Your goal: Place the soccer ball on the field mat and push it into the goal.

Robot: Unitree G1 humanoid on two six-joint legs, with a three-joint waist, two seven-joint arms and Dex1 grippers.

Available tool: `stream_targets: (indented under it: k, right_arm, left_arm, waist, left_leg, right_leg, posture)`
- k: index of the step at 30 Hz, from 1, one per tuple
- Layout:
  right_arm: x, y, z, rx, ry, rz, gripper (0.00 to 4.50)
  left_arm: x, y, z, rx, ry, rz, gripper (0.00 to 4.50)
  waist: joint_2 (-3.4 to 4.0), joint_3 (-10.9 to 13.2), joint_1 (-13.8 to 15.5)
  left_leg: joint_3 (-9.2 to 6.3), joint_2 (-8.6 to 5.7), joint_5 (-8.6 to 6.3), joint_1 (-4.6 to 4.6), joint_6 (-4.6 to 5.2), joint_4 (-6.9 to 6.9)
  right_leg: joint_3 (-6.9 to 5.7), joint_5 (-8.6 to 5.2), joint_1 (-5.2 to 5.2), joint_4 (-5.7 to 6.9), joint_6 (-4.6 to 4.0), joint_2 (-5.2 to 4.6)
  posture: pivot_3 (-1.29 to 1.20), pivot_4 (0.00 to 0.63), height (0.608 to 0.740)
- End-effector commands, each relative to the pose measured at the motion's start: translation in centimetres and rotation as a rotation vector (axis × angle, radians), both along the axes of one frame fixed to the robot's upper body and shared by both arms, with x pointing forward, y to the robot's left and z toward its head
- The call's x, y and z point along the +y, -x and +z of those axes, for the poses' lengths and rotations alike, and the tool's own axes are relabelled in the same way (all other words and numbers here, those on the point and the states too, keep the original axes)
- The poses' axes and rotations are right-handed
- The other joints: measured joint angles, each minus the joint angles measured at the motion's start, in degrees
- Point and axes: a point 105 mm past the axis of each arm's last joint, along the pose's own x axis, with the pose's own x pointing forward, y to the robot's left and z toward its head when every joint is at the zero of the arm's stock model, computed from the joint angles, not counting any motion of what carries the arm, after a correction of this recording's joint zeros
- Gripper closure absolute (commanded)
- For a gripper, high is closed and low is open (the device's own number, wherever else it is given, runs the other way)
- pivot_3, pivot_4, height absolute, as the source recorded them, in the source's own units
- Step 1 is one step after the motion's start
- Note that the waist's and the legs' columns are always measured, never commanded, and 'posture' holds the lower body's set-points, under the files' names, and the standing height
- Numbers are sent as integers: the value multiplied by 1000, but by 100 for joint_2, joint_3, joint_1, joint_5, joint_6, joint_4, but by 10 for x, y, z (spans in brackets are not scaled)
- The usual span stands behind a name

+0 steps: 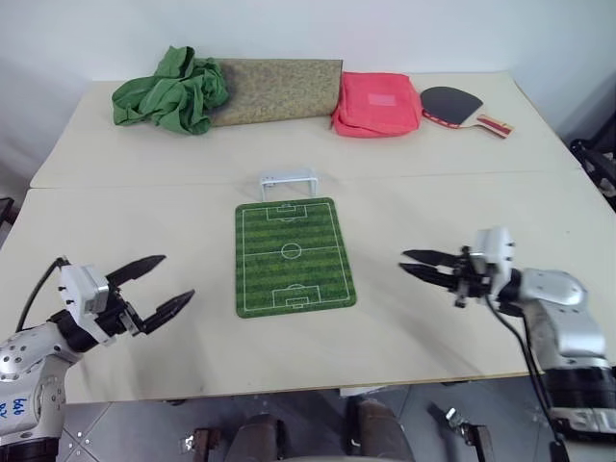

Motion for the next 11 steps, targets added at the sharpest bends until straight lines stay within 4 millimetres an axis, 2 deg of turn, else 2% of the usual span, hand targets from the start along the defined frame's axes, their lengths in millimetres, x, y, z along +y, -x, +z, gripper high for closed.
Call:
stream_targets:
  k: [1,4,7,11]
  right_arm:
    - [-14,10,20,-98,-2,-61,1985]
    - [-28,20,26,-127,-35,-140,925]
    - [-28,26,26,-121,-65,-157,34]
    - [-24,33,23,-112,-68,-145,34]
  left_arm:
    - [7,-2,15,-69,17,70,0]
    - [5,-3,18,-74,52,85,0]
    - [0,-3,16,-53,61,64,0]
    - [-5,2,13,-27,44,13,0]
  waist:
    - [0,0,8]
    - [0,0,16]
    - [0,0,31]
    - [0,0,47]
  left_leg:
    - [-1,0,0,1,0,0]
    - [0,0,0,2,0,0]
    - [-1,0,0,2,0,0]
    - [1,0,0,5,0,1]
  right_leg:
    - [0,0,1,1,0,0]
    - [1,0,1,1,0,-1]
    - [1,0,1,1,0,-1]
    - [6,0,1,3,0,-1]
  posture:
    - [0,150,740]
    - [0,150,740]
    - [0,150,740]
    - [0,150,740]
